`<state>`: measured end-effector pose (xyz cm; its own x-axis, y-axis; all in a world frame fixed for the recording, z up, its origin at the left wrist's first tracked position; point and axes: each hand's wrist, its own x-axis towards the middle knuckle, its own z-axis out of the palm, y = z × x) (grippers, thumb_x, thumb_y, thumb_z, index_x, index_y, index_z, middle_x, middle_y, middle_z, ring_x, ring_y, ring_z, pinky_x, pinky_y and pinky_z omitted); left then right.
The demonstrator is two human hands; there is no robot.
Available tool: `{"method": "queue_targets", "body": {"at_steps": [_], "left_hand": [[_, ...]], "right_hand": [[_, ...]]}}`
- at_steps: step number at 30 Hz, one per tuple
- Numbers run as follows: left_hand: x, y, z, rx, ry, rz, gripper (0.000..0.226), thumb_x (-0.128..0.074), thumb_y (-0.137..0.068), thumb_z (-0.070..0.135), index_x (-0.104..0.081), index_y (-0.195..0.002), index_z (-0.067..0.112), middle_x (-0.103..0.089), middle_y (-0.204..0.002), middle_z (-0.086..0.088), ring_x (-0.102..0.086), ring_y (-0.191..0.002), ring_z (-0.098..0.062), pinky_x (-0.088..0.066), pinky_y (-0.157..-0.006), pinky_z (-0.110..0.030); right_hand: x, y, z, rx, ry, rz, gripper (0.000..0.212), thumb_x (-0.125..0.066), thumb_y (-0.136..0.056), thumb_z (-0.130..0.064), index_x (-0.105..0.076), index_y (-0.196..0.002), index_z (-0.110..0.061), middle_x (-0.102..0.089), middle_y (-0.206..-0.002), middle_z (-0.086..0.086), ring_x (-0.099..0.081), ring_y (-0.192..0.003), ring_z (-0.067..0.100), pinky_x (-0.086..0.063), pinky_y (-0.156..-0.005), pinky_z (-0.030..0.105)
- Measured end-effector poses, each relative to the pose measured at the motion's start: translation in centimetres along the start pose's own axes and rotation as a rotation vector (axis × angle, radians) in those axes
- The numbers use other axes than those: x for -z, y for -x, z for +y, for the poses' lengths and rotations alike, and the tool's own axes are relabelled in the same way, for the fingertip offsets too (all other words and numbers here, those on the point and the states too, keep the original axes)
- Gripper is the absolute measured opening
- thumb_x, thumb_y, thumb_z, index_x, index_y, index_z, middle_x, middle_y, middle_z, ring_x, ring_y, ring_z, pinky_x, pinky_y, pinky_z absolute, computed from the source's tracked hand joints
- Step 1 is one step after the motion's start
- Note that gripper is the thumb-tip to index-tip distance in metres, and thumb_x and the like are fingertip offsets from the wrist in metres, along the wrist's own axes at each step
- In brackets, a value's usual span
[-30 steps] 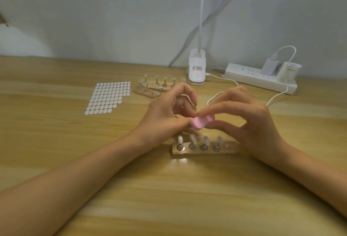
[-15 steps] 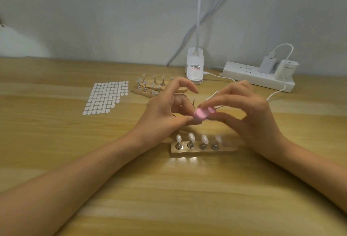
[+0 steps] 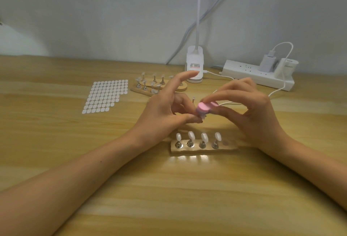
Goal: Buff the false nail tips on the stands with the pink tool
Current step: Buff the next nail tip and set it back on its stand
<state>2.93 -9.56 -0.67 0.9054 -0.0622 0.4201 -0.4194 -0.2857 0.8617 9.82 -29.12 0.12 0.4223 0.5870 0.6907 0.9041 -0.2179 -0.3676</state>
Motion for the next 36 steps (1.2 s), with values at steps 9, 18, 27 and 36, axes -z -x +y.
{"method": "queue_targets", "body": {"at_steps": [9, 18, 27, 36], "left_hand": [[-0.02, -0.03, -0.14, -0.003, 0.019, 0.010, 0.084, -0.080, -0.078, -0.007, -0.042, -0.148, 0.020, -0.072, -0.074, 0.001, -0.075, -0.081, -0.018, -0.056, -0.078, -0.021], [0.09, -0.01, -0.30, -0.010, 0.041, 0.002, 0.077, -0.079, -0.079, -0.006, -0.046, -0.143, 0.021, -0.072, -0.073, 0.001, -0.075, -0.081, -0.020, -0.052, -0.070, -0.016], [-0.03, -0.07, -0.14, 0.015, -0.003, -0.004, 0.075, -0.081, -0.080, 0.000, -0.047, -0.143, 0.023, -0.071, -0.073, 0.002, -0.075, -0.082, -0.016, -0.057, -0.066, -0.031], [-0.04, -0.03, 0.20, 0.060, -0.005, 0.027, 0.072, -0.078, -0.080, -0.005, -0.049, -0.139, 0.024, -0.072, -0.075, -0.005, -0.074, -0.082, -0.026, -0.059, -0.080, -0.056]], "right_hand": [[0.10, -0.01, 0.02, -0.034, -0.030, 0.021, 0.018, -0.068, -0.084, -0.033, -0.071, -0.101, -0.028, -0.070, -0.093, -0.002, -0.054, -0.090, 0.021, -0.041, -0.082, 0.034], [-0.27, 0.18, -0.31, 0.007, -0.044, -0.013, 0.020, -0.072, -0.082, -0.031, -0.074, -0.101, -0.026, -0.068, -0.092, -0.001, -0.054, -0.090, 0.024, -0.042, -0.082, 0.031], [-0.41, 0.20, -0.12, 0.003, -0.079, -0.005, 0.018, -0.069, -0.084, -0.031, -0.071, -0.102, -0.029, -0.068, -0.091, 0.000, -0.055, -0.090, 0.029, -0.043, -0.082, 0.032], [-0.25, 0.16, 0.14, -0.046, -0.062, 0.029, 0.019, -0.067, -0.085, -0.036, -0.070, -0.103, -0.031, -0.068, -0.093, -0.002, -0.054, -0.092, 0.022, -0.043, -0.082, 0.035]]}}
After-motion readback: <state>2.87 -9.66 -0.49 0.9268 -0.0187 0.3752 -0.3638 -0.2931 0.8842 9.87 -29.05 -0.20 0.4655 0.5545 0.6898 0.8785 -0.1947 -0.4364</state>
